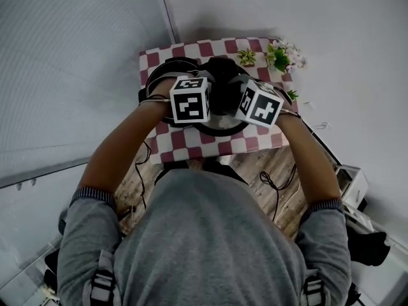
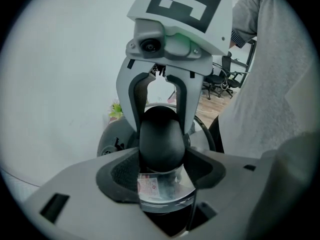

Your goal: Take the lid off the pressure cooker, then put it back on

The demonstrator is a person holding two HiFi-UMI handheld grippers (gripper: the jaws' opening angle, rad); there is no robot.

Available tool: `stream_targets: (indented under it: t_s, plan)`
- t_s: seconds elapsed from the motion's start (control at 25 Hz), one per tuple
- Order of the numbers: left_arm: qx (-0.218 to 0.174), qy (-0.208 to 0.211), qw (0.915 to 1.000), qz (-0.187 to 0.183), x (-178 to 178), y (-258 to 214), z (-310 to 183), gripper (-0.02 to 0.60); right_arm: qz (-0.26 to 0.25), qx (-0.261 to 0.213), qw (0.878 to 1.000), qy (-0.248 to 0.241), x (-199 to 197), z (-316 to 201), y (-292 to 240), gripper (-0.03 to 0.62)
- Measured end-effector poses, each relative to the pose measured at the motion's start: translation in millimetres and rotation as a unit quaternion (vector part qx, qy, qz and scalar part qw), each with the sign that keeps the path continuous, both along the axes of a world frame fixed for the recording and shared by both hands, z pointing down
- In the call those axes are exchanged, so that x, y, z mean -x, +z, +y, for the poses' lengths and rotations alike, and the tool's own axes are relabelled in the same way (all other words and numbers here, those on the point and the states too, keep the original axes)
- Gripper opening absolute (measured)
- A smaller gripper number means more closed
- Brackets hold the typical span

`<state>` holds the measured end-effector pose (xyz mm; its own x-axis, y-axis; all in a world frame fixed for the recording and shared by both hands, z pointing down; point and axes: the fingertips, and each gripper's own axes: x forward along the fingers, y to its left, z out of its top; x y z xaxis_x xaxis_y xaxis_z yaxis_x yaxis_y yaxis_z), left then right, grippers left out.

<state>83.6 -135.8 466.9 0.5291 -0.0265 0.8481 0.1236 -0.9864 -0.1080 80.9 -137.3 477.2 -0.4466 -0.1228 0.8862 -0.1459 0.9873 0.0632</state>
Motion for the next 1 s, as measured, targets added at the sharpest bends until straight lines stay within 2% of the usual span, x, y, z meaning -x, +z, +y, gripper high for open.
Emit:
stream_targets:
  t_s: [0.2, 0.56, 1.0]
  plan:
    - [-0.003, -0.020, 0.9998, 0.008, -39.9, 6.0, 13.7, 0.296, 0.007, 0.000, 1.000, -0.020, -40.2, 14.2, 6.9, 0.293]
    - [0.008, -0.036, 0.9993, -0.002, -97.4, 35.2, 31.9, 0.296, 0.018, 0.012, 0.999, -0.031, -98.4, 32.3, 35.4, 0.293]
    - [0.037, -0.063, 0.9971, -0.023, -128.4, 92.1, 48.5, 0.296, 0.030, 0.041, 0.998, -0.047, -130.6, 50.5, 91.7, 0.295]
